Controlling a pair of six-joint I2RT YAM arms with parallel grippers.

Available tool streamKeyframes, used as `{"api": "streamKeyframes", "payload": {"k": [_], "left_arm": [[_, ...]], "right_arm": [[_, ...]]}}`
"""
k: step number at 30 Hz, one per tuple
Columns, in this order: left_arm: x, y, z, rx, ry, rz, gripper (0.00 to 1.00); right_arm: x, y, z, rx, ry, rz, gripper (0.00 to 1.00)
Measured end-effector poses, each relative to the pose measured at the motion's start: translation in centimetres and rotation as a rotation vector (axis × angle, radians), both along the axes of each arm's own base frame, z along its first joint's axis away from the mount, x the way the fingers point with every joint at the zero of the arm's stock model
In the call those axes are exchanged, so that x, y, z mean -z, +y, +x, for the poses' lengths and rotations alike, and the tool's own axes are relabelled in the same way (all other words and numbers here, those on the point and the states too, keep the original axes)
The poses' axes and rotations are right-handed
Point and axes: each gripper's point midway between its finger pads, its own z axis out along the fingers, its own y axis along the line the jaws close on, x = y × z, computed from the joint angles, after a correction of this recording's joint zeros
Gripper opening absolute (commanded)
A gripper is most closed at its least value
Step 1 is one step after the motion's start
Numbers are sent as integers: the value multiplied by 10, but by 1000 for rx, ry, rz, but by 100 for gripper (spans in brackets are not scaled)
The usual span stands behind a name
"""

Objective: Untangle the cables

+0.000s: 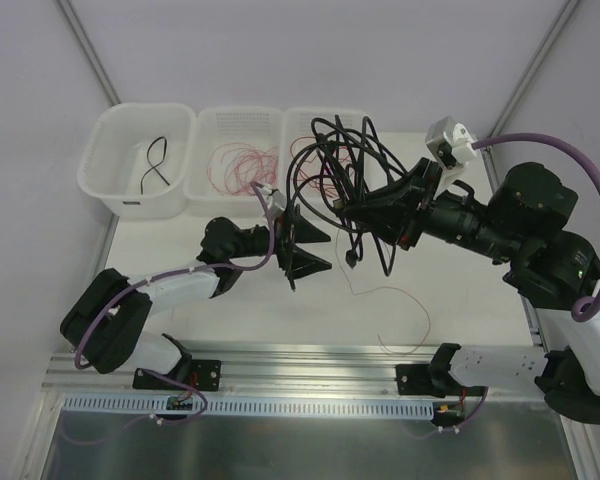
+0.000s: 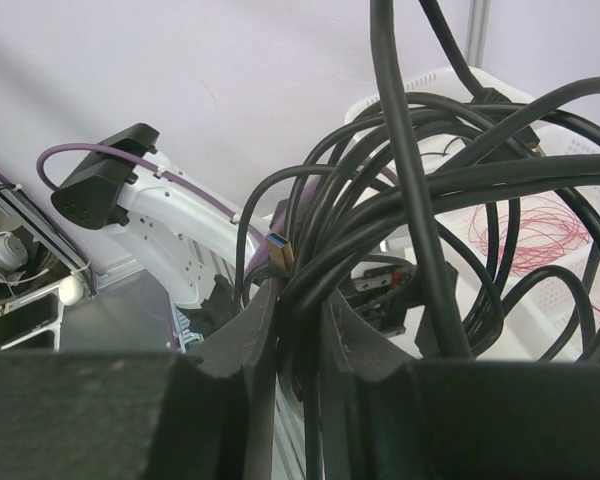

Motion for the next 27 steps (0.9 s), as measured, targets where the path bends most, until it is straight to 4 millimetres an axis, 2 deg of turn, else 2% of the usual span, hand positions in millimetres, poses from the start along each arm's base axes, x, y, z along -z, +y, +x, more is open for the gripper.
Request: {"api": "streamKeyframes", "payload": {"k": [3, 7, 12, 14, 15, 16, 19, 25, 27], "left_arm": [[7, -9, 3, 24, 66, 6, 71], [21, -25, 1, 65, 148, 34, 68], [18, -34, -6, 98, 165, 30, 61], [15, -35, -7, 101, 169, 24, 44], [15, -35, -7, 102, 172, 22, 32], [14, -35, -7, 101, 175, 21, 13], [13, -35, -6, 98, 176, 15, 0], [14, -35, -3, 73, 182, 9, 0], [24, -30, 1, 34, 201, 15, 0]], "right_arm": [[1, 4, 2, -5, 1, 11, 1], [0, 7, 2, -8, 2, 21, 1], [-2, 8, 3, -8, -3, 37, 1], [-1, 9, 4, -8, -3, 37, 1], [0, 9, 4, -8, -2, 35, 1], [1, 9, 4, -8, 0, 33, 1], [4, 9, 4, -7, 2, 30, 1], [6, 3, 4, 11, -1, 30, 1], [5, -5, 5, 39, -11, 29, 1]]}}
